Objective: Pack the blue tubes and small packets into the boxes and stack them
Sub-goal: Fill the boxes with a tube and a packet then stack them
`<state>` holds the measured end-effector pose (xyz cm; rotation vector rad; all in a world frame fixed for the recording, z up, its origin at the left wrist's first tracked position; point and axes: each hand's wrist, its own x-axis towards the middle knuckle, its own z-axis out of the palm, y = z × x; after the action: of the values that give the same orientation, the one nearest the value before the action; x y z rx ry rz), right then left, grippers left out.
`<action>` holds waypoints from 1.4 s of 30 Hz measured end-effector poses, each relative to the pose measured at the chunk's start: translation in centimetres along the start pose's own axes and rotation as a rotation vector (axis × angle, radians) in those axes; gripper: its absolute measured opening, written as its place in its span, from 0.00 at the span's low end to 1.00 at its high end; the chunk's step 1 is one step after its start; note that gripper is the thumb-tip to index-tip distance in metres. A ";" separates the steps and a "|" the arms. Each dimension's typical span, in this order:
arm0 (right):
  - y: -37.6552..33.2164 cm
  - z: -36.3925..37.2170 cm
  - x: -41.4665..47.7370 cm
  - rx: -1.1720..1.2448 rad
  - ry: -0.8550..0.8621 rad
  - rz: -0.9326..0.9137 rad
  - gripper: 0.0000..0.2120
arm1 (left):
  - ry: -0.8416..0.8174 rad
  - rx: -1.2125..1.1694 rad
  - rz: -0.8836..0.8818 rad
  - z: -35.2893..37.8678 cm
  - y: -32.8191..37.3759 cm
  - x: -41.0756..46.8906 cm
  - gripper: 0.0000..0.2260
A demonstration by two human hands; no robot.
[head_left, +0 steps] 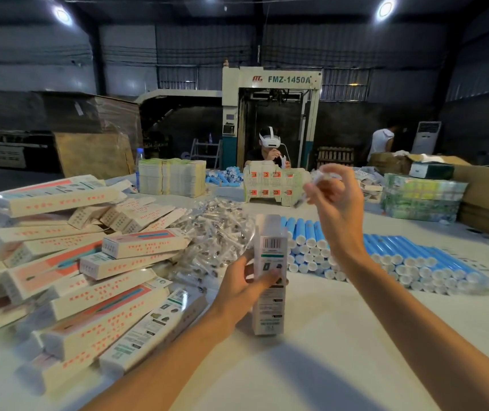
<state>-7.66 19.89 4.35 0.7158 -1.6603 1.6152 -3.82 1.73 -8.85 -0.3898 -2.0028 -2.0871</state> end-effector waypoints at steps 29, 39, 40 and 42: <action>2.8 -1.6 -9.3 -0.026 -0.374 0.160 0.21 | -0.061 0.142 0.261 0.6 1.7 -1.0 0.38; 2.7 -2.0 -8.2 -0.137 -0.497 0.132 0.13 | -0.111 0.252 0.353 0.6 2.3 -0.8 0.28; 2.6 -2.0 -8.2 -0.136 -0.491 0.131 0.12 | -0.114 0.257 0.349 0.6 2.3 -0.8 0.28; 2.2 -1.8 -8.1 -0.044 -0.454 0.154 0.08 | -0.117 0.263 0.338 0.5 2.3 -0.8 0.29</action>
<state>-4.39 21.16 -3.47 1.0084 -2.1095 1.5942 -2.29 2.15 -6.89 -0.7547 -2.0683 -1.6109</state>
